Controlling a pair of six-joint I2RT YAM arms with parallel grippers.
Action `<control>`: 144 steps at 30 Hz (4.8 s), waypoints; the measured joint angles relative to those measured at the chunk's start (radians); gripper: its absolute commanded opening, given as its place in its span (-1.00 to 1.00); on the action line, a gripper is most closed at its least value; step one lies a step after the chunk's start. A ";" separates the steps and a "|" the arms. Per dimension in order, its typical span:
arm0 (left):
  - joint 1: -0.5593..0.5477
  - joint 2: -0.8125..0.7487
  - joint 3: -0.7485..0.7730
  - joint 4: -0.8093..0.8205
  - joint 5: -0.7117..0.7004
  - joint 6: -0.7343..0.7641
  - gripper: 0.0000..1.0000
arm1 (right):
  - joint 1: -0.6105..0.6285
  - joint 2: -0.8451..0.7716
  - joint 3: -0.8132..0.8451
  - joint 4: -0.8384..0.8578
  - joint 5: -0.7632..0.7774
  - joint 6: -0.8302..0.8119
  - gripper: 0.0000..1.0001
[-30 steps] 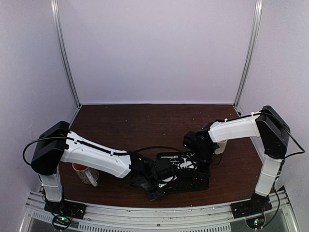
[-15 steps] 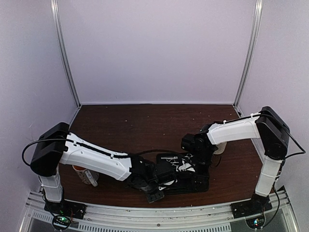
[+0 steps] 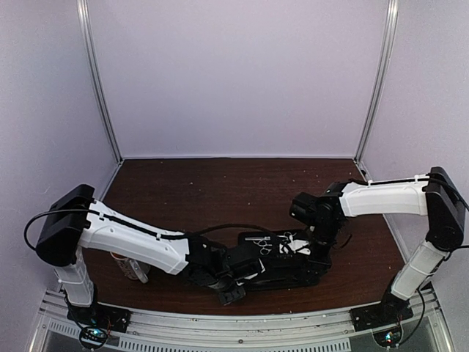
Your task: Sort the hair-cutting tools
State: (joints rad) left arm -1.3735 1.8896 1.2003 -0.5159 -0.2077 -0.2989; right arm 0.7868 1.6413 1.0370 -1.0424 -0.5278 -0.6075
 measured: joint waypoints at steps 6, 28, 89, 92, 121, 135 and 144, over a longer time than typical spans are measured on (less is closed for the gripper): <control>0.000 -0.098 -0.056 0.009 -0.044 -0.003 -0.40 | -0.015 -0.070 -0.056 -0.005 0.048 0.000 -0.26; 0.201 -0.369 0.003 0.018 -0.200 0.021 0.42 | -0.283 -0.583 0.032 0.091 0.143 0.052 0.99; 0.576 0.205 0.303 0.179 0.536 -0.125 0.73 | 0.198 -0.285 -0.373 0.399 0.368 -0.259 -0.97; 0.589 0.205 0.297 0.179 0.557 -0.126 0.71 | 0.212 -0.262 -0.360 0.415 0.400 -0.282 -1.00; 0.584 0.301 0.411 -0.042 0.463 0.088 -0.30 | 0.245 -0.211 -0.327 0.435 0.470 -0.301 -1.00; 0.552 0.329 0.472 -0.085 0.446 0.174 -1.00 | 0.249 -0.200 -0.317 0.426 0.479 -0.278 -1.00; 0.521 0.291 0.459 -0.096 0.392 0.195 -1.00 | 0.250 -0.189 -0.307 0.417 0.482 -0.274 -1.00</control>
State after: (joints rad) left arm -0.8520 2.1807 1.6596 -0.6117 0.1841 -0.1043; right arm 1.0367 1.4521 0.7300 -0.6254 -0.0460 -0.8818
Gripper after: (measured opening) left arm 0.011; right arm 0.014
